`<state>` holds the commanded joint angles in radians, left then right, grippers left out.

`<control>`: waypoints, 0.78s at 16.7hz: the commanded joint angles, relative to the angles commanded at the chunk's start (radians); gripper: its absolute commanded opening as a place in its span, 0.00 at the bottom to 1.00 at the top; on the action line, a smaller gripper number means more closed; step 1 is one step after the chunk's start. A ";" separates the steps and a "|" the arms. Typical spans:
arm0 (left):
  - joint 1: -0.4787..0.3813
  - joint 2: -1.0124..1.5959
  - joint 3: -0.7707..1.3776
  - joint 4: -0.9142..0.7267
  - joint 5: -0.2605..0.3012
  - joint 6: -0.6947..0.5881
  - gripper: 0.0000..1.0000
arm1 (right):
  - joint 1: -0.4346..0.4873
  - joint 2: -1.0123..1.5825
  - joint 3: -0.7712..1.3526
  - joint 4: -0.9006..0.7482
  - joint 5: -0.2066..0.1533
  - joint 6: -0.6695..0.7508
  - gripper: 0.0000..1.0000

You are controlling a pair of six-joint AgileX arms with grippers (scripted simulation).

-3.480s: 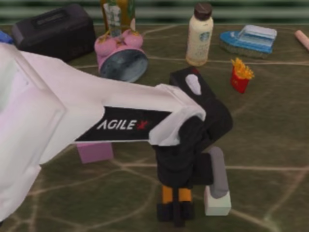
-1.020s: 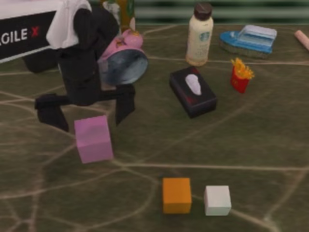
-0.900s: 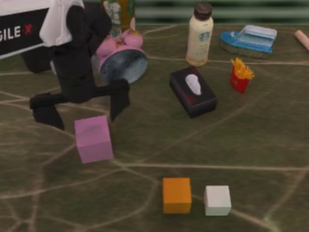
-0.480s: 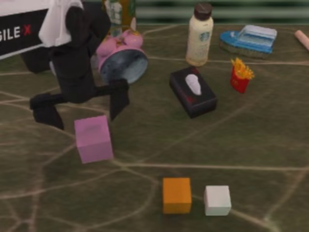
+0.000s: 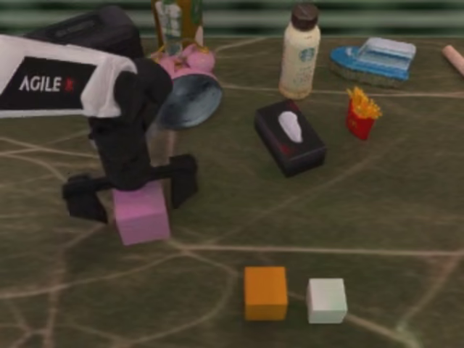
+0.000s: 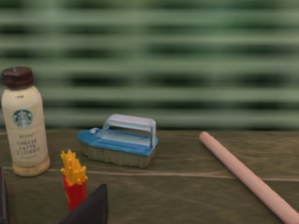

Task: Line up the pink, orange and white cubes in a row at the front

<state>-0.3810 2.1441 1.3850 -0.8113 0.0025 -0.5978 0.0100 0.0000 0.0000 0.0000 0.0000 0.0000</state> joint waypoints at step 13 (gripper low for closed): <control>0.000 0.016 -0.022 0.038 0.000 0.001 0.47 | 0.000 0.000 0.000 0.000 0.000 0.000 1.00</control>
<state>-0.3806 2.1606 1.3628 -0.7730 0.0027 -0.5971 0.0100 0.0000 0.0000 0.0000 0.0000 0.0000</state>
